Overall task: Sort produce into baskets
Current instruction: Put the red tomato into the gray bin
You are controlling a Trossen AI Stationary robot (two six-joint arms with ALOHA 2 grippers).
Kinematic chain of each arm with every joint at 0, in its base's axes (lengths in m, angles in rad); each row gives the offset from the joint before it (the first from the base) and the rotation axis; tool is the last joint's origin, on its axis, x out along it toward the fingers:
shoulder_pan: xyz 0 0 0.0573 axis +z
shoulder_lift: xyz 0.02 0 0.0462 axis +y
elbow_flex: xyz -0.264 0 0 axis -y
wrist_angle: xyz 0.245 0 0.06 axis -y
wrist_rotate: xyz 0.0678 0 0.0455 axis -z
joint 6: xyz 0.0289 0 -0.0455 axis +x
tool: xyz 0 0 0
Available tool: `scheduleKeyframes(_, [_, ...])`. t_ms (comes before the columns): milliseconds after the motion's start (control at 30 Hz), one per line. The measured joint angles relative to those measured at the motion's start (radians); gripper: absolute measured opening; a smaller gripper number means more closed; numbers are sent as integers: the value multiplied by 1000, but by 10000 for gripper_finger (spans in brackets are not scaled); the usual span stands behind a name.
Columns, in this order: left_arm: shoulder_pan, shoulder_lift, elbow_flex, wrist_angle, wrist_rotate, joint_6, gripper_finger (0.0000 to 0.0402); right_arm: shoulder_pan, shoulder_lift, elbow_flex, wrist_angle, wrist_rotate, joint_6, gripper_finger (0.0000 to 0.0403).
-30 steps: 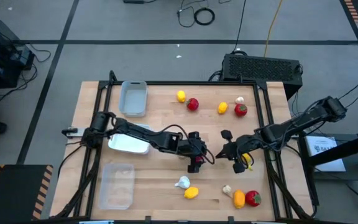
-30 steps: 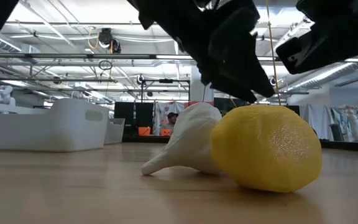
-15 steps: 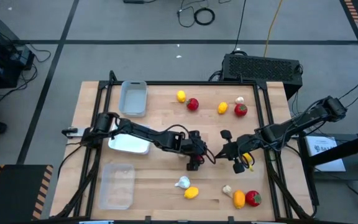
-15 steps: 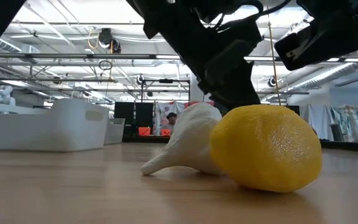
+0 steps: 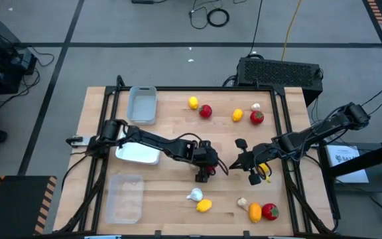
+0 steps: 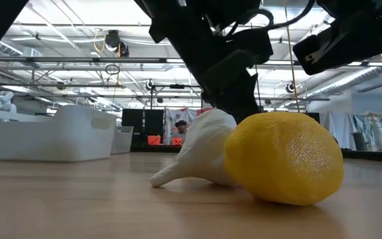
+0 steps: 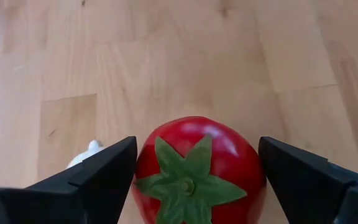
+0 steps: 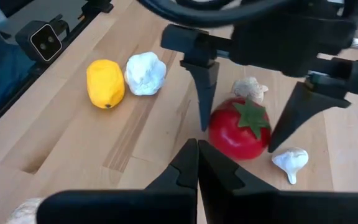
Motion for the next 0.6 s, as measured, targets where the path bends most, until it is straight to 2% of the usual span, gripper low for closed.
scheduleKeyframes(600, [3, -2, -8, -60, 0, 5, 343, 0, 0, 0, 2, 0, -4, 0])
